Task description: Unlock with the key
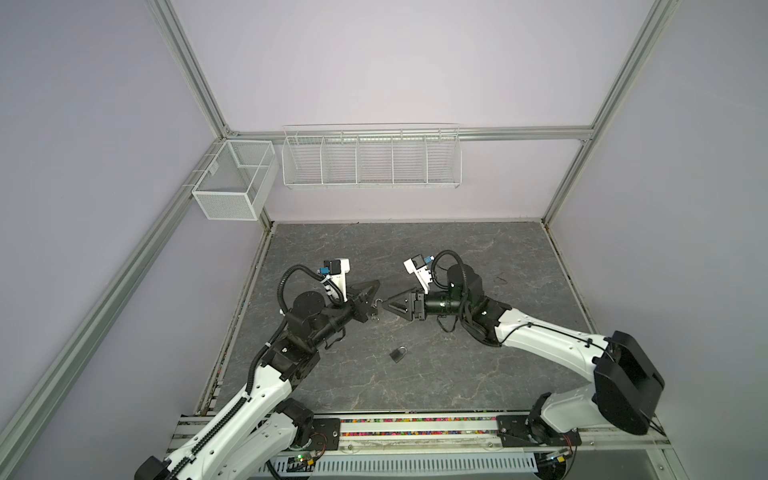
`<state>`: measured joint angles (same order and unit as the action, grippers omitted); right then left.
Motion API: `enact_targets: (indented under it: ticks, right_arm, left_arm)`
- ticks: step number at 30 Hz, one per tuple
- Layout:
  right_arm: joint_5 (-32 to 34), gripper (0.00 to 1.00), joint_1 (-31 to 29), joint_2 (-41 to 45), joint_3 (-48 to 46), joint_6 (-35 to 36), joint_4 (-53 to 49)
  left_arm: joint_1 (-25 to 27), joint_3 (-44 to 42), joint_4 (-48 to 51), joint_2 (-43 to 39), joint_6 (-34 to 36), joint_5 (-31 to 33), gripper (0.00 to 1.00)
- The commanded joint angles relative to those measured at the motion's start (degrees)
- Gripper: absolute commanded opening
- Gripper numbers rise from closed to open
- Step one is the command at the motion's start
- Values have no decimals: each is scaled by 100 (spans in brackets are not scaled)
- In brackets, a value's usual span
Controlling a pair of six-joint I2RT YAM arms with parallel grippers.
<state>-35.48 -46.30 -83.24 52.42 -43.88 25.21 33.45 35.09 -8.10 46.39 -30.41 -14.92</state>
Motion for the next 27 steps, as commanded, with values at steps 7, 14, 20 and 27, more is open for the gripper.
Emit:
enact_targets:
  ticks: [7,14,20,27]
  right_arm:
    - [-531,50,-104,-309,-65,-466,1283]
    - [-653,41,-103,-340,-92,-501,1479]
    - [-679,33,-126,-406,-48,-483,1490]
    - [-714,29,-128,-465,-66,-490,1557]
  left_arm:
    - [14,12,-633,87,-93,-486,0]
    - [15,68,-745,167,-175,-632,0]
    - [13,96,-762,243,-193,-651,0]
    - [14,121,-765,231,-191,-657,0]
